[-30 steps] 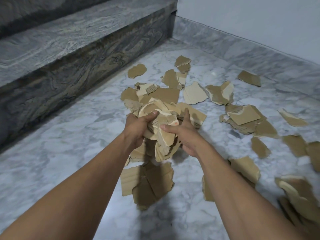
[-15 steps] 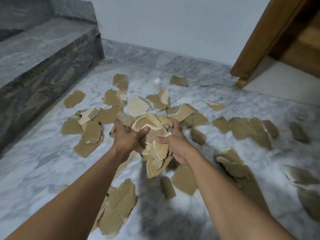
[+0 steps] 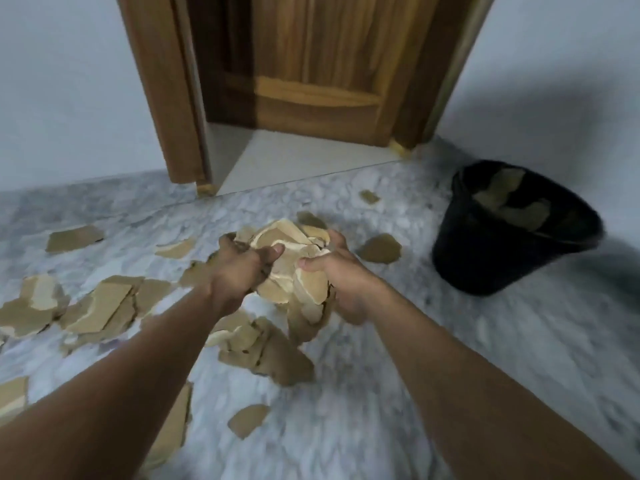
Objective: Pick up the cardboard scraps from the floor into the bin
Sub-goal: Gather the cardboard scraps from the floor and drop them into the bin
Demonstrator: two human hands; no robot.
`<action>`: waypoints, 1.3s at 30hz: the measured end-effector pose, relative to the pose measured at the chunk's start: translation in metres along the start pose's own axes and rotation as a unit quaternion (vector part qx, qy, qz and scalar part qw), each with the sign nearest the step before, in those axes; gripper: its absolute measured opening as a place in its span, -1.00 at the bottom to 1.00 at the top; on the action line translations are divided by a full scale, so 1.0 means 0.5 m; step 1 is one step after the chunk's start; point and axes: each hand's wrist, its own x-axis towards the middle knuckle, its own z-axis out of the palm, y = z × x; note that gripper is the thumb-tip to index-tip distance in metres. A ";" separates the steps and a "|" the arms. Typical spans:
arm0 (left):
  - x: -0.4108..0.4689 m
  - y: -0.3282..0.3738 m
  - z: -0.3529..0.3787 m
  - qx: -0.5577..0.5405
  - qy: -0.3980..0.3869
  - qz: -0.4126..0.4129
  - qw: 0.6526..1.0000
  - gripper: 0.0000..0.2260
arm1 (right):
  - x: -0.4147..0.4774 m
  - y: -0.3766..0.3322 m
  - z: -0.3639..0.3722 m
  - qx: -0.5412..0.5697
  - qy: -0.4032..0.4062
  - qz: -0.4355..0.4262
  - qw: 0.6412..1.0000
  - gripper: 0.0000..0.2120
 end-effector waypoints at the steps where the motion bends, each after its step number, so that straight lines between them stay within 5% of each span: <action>1: 0.022 0.021 0.054 0.010 -0.030 0.010 0.999 -0.06 | 0.000 -0.012 -0.058 0.003 0.024 -0.004 1.000 0.01; 5: 0.052 0.144 0.295 -0.028 -0.099 0.004 0.995 -0.48 | -0.019 -0.075 -0.293 0.002 0.107 -0.024 0.994 0.09; 8: 0.074 0.226 0.470 -0.039 -0.146 0.007 0.989 -0.57 | -0.034 -0.123 -0.463 0.006 0.161 -0.047 0.986 0.10; 12: 0.101 0.301 0.677 0.005 -0.191 0.055 0.980 -0.48 | 0.027 -0.140 -0.694 -0.023 0.233 -0.073 0.970 0.12; 17: 0.145 0.329 0.880 0.072 -0.164 0.123 0.976 -0.26 | 0.022 -0.167 -0.832 -0.081 0.310 -0.071 0.944 -0.26; 22: 0.179 0.310 0.991 0.085 -0.164 0.149 0.971 -0.19 | 0.055 -0.153 -0.936 -0.096 0.349 -0.078 0.929 -0.43; 26: 0.199 0.288 0.994 0.074 -0.155 0.155 0.973 -0.27 | 0.046 -0.143 -0.968 -0.091 0.376 -0.063 0.920 -0.57; 32: 0.185 0.232 0.862 0.109 0.016 0.215 0.970 -0.64 | 0.013 -0.132 -0.911 -0.142 0.427 -0.103 0.887 -0.52; 39: 0.134 0.000 0.583 0.291 0.015 0.179 0.940 -0.56 | 0.021 -0.095 -0.681 -0.243 0.421 -0.212 0.848 -0.59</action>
